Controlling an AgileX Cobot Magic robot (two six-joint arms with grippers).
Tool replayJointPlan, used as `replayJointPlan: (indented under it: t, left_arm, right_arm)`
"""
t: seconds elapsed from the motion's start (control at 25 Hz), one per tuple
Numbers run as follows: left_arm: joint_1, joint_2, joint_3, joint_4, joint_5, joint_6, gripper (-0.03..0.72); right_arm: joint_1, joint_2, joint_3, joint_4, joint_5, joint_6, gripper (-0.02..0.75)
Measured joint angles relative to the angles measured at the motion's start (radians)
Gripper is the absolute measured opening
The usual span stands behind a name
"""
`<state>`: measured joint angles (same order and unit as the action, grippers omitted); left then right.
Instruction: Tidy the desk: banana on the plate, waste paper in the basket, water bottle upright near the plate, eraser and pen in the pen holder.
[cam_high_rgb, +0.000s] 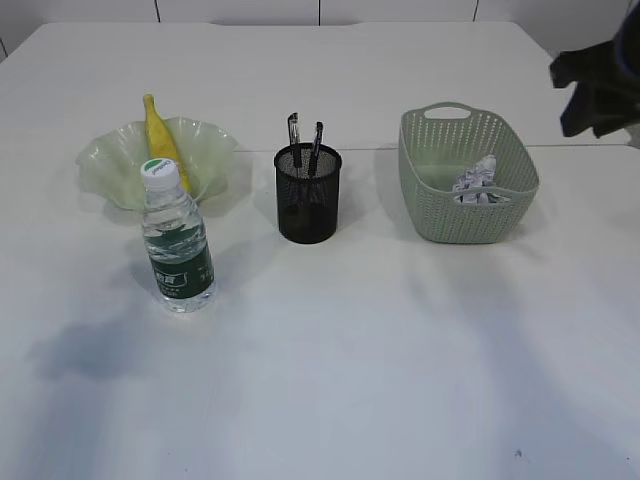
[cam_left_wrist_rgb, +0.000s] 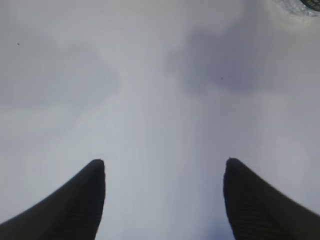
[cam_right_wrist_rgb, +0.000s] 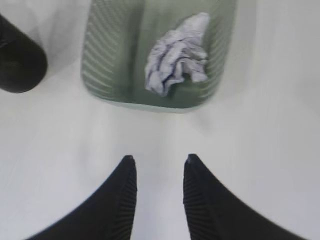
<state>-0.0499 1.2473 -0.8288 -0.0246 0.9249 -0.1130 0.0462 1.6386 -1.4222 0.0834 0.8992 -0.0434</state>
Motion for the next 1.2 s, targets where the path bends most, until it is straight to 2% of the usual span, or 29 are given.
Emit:
replayJointPlan:
  t: [0.16,0.28,0.72,1.0,1.2]
  left_arm:
    - [0.000,0.000,0.000,0.016,0.011,0.000,0.519]
    - [0.000,-0.011,0.000,0.033,0.043,0.000,0.519]
    - [0.000,-0.225,0.000,0.045,0.114,0.000,0.519]
    - [0.000,-0.408,0.000,0.048,0.165,0.000,0.519]
    - [0.000,-0.527,0.000,0.048,0.237,0.000,0.519]
  right_arm:
    - [-0.090,-0.060,0.072,0.004,0.000,-0.002,0.242]
    - [-0.120,-0.114,0.143,0.006,0.000,-0.002,0.244]
    - [-0.122,-0.339,0.373,0.014,0.002,-0.005,0.246]
    - [-0.122,-0.460,0.416,-0.065,0.029,-0.006,0.247]
    - [-0.122,-0.531,0.416,-0.071,0.077,-0.002,0.247]
